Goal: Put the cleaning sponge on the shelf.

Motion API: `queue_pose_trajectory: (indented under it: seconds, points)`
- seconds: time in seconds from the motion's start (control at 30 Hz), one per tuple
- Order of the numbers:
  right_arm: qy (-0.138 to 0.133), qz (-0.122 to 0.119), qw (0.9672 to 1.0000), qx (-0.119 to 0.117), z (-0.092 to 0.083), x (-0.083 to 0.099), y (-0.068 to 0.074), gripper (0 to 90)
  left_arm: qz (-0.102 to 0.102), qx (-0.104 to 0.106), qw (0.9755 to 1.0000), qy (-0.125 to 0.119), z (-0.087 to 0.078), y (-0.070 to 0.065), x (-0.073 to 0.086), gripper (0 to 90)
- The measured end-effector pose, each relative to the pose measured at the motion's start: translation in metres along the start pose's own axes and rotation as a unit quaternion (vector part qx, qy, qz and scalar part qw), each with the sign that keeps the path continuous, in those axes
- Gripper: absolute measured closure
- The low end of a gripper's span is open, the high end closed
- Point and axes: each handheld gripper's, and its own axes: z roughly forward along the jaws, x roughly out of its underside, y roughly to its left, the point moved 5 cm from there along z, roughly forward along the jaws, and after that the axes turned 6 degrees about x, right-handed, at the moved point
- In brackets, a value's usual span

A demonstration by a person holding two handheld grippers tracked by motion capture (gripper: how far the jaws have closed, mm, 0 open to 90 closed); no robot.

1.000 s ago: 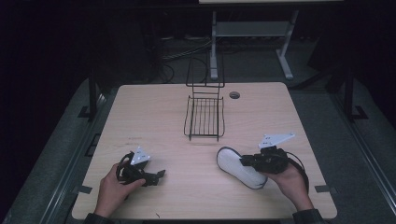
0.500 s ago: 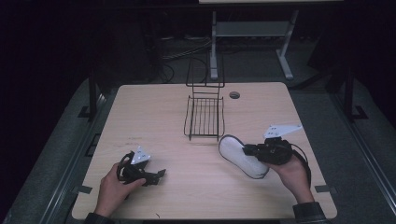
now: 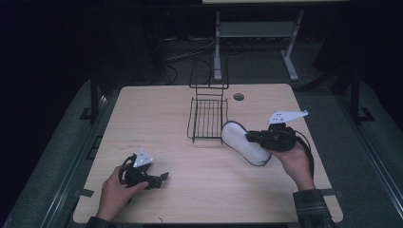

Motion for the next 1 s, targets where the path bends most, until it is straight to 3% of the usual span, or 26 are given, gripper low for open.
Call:
queue_pose_trajectory:
  seconds: [0.57,1.0]
  points:
    - [-0.019,0.019,0.9996,0.004,0.02,-0.024,-0.016,81.4,0.001,0.0,1.0,0.003,0.0,0.0,0.0,12.6]
    - [-0.014,0.022,0.9996,0.013,0.052,-0.048,-0.024,81.3,0.002,0.001,1.0,0.004,0.0,0.0,0.0,12.7]
